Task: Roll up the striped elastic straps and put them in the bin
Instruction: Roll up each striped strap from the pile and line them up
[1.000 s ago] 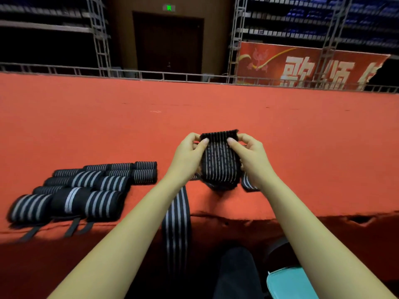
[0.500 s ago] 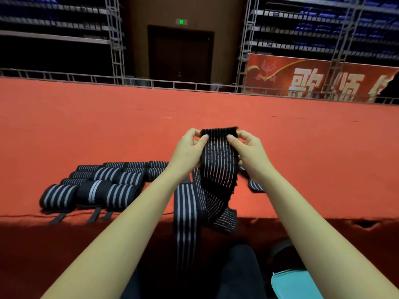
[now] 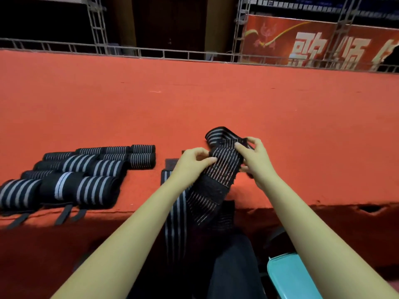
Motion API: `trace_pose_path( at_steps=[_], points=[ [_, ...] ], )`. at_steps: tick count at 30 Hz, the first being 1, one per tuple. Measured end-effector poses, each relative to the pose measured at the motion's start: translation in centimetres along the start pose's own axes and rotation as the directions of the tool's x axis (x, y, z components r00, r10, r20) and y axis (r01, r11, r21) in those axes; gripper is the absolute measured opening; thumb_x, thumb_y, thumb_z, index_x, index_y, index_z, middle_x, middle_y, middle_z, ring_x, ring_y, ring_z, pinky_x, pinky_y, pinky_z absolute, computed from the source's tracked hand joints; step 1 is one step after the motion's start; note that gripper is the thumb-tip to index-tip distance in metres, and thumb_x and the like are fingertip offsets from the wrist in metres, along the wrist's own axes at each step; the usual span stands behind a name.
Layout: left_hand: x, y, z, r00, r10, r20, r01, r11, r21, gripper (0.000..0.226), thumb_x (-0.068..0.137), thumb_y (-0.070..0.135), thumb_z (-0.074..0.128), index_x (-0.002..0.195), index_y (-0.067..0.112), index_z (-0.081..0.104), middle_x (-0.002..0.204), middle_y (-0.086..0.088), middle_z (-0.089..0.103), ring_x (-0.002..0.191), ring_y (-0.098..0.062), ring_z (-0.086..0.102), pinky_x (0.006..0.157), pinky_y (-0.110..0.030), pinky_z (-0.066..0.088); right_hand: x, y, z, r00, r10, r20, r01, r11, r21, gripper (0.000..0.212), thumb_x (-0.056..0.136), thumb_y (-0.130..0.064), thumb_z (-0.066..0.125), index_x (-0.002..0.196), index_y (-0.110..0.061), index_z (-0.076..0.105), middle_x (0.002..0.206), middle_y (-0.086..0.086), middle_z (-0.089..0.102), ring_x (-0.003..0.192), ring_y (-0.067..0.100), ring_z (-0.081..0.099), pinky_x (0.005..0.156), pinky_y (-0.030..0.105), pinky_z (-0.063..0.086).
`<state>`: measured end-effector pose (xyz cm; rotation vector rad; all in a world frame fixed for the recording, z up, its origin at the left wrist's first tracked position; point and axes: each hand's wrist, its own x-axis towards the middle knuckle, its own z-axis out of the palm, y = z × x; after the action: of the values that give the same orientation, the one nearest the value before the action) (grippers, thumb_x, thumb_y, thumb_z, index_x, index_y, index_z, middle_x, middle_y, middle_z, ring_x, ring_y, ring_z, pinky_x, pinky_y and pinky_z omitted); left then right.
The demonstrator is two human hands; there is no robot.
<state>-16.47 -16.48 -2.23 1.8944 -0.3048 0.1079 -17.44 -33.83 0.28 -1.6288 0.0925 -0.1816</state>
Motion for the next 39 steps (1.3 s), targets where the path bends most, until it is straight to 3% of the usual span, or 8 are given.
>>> trace_pose_path(
  at_steps=[3, 7, 12, 16, 25, 29, 32, 39],
  points=[
    [2.9, -0.9, 1.6, 0.998, -0.006, -0.069, 0.006, 1.0, 0.005, 0.011, 0.086, 0.027, 0.072, 0.082, 0.02, 0.064, 0.085, 0.006, 0.066, 0.091, -0.02, 0.065, 0.084, -0.036, 0.048, 0.4, 1.9, -1.0, 0.99, 0.014, 0.137, -0.018, 0.999, 0.032, 0.073, 0.09, -0.025, 0.066, 0.146, -0.036, 0.021, 0.119, 0.002, 0.058, 0.104, 0.013, 0.061, 0.059, 0.023, 0.055],
    [6.3, -0.8, 3.7, 0.992, 0.007, -0.124, -0.006, 1.0, 0.011, 0.016, 0.086, 0.025, 0.071, 0.094, 0.012, 0.067, 0.094, -0.001, 0.067, 0.097, -0.018, 0.063, 0.086, -0.029, 0.046, 0.6, 4.1, -1.8, 0.949, 0.038, 0.312, -0.024, 0.999, -0.048, 0.065, 0.083, -0.003, 0.071, 0.133, -0.033, 0.043, 0.118, -0.001, 0.062, 0.096, 0.007, 0.065, 0.072, 0.027, 0.059],
    [7.2, -1.6, 4.4, 0.992, -0.103, 0.073, 0.101, 0.995, 0.026, 0.028, 0.091, 0.041, 0.062, 0.097, 0.014, 0.067, 0.079, 0.006, 0.062, 0.074, -0.01, 0.058, 0.071, -0.027, 0.047, 3.2, 6.1, -2.4, 0.999, 0.004, 0.044, -0.001, 0.997, -0.077, 0.037, 0.083, 0.01, 0.064, 0.117, -0.004, 0.06, 0.101, 0.01, 0.066, 0.076, 0.007, 0.064, 0.065, 0.021, 0.057],
    [6.2, -4.7, 2.9, 0.956, -0.187, 0.226, 0.158, 0.978, 0.137, 0.031, 0.088, 0.046, 0.064, 0.105, 0.02, 0.064, 0.097, 0.002, 0.069, 0.087, -0.011, 0.065, 0.076, -0.026, 0.052, 5.8, 8.5, -3.6, 0.984, -0.024, -0.174, -0.027, 0.958, -0.285, 0.042, 0.081, -0.001, 0.07, 0.116, -0.018, 0.056, 0.085, 0.003, 0.055, 0.082, 0.023, 0.057, 0.085, 0.051, 0.053],
    [4.8, -8.3, 2.2, 0.933, -0.245, 0.264, 0.206, 0.964, 0.166, 0.021, 0.088, 0.045, 0.064, 0.097, 0.026, 0.069, 0.105, 0.009, 0.068, 0.105, -0.009, 0.061, 0.097, -0.032, 0.044, 4.7, 8.7, -2.2, 0.991, -0.084, -0.1, -0.019, 0.661, -0.75, 0.042, 0.088, -0.038, 0.064, 0.127, -0.024, 0.057, 0.127, 0.008, 0.034, 0.126, 0.03, 0.032, 0.106, 0.034, 0.026],
    [5.0, -7.8, 2.5, 0.956, -0.227, 0.186, 0.203, 0.969, 0.139, 0.026, 0.097, 0.039, 0.052, 0.095, 0.019, 0.068, 0.096, 0.006, 0.069, 0.098, -0.01, 0.062, 0.087, -0.027, 0.044, 3.6, 6.4, -2.3, 0.958, -0.163, 0.234, 0.259, 0.84, -0.476, 0.017, 0.091, -0.033, 0.064, 0.107, -0.032, 0.067, 0.113, 0.001, 0.052, 0.111, 0.016, 0.05, 0.097, 0.028, 0.039],
    [4.8, -7.6, 2.5, 0.957, -0.227, 0.18, 0.209, 0.972, 0.11, 0.028, 0.1, 0.038, 0.045, 0.095, 0.022, 0.067, 0.093, 0.006, 0.07, 0.08, -0.006, 0.059, 0.068, -0.022, 0.041, 3.1, 5.7, -2.2, 0.86, 0.071, 0.506, 0.107, 0.943, -0.314, 0.024, 0.092, -0.018, 0.061, 0.114, -0.027, 0.066, 0.107, -0.003, 0.068, 0.083, 0.007, 0.064, 0.064, 0.025, 0.044],
    [4.0, -7.0, 1.9, 0.978, -0.195, 0.077, 0.195, 0.981, 0.018, 0.039, 0.1, 0.05, 0.035, 0.094, 0.029, 0.067, 0.1, 0.01, 0.067, 0.093, -0.005, 0.062, 0.074, -0.026, 0.046, 3.6, 6.7, -1.6, 0.851, 0.063, 0.522, 0.083, 0.964, -0.251, 0.024, 0.086, -0.005, 0.068, 0.109, -0.012, 0.071, 0.101, -0.005, 0.074, 0.094, 0.002, 0.067, 0.078, 0.013, 0.048]
  ],
)
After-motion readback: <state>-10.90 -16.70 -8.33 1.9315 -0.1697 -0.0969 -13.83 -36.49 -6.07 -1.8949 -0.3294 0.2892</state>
